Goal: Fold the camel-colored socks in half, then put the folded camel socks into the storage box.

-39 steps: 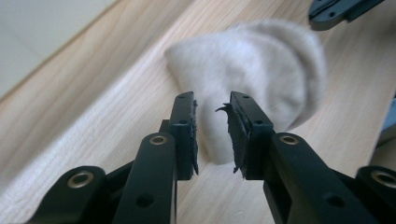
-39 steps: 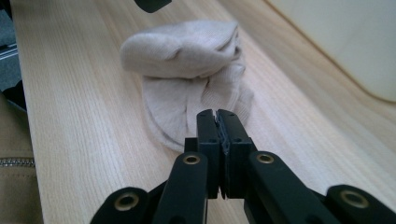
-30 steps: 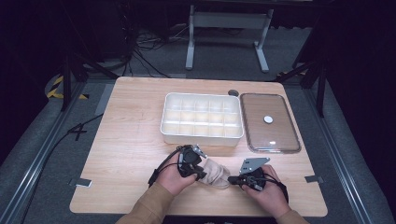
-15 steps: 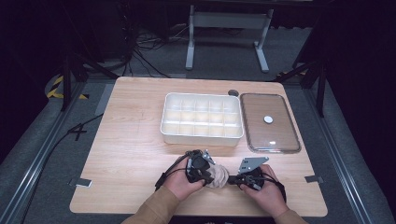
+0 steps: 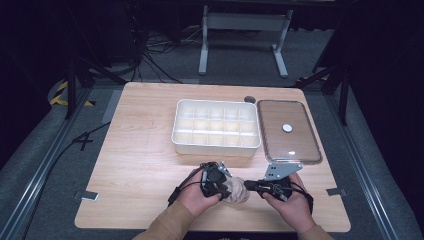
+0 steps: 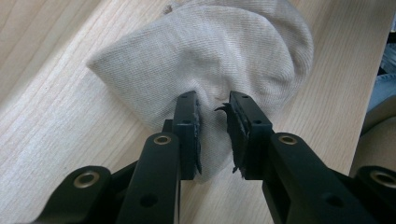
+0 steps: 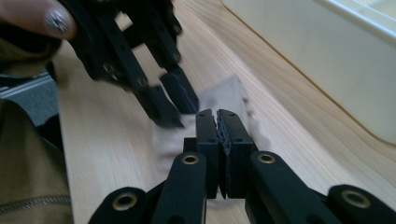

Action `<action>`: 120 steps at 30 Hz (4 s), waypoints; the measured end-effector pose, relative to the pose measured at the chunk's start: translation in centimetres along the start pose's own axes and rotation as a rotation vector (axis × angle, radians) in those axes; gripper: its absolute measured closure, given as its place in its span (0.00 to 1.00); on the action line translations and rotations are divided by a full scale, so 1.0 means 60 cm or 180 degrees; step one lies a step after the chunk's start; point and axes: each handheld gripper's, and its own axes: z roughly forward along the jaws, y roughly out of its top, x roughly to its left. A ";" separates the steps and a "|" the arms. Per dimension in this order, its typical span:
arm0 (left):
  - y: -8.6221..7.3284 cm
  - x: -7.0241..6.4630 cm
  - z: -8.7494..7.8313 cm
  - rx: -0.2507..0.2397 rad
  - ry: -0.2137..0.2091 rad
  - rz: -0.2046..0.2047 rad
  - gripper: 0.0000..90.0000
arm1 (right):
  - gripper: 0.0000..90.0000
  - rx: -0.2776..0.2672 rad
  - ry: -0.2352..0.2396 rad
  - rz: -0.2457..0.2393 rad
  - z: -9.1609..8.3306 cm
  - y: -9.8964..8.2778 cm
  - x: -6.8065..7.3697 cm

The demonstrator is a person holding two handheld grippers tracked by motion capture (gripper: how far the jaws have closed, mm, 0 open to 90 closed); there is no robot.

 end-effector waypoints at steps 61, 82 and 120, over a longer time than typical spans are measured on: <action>-0.023 0.024 -0.040 -0.0226 0.0035 -0.0118 0.72 | 0.97 0.0416 -0.0022 -0.0228 0.015 -0.037 -0.029; -0.030 0.038 -0.035 -0.0102 0.0064 -0.0132 0.75 | 1.00 0.0486 -0.0050 -0.0259 0.033 -0.045 -0.036; -0.010 0.029 0.005 -0.0002 0.0056 0.0033 0.78 | 1.00 0.0474 -0.0078 -0.0288 0.036 -0.044 -0.035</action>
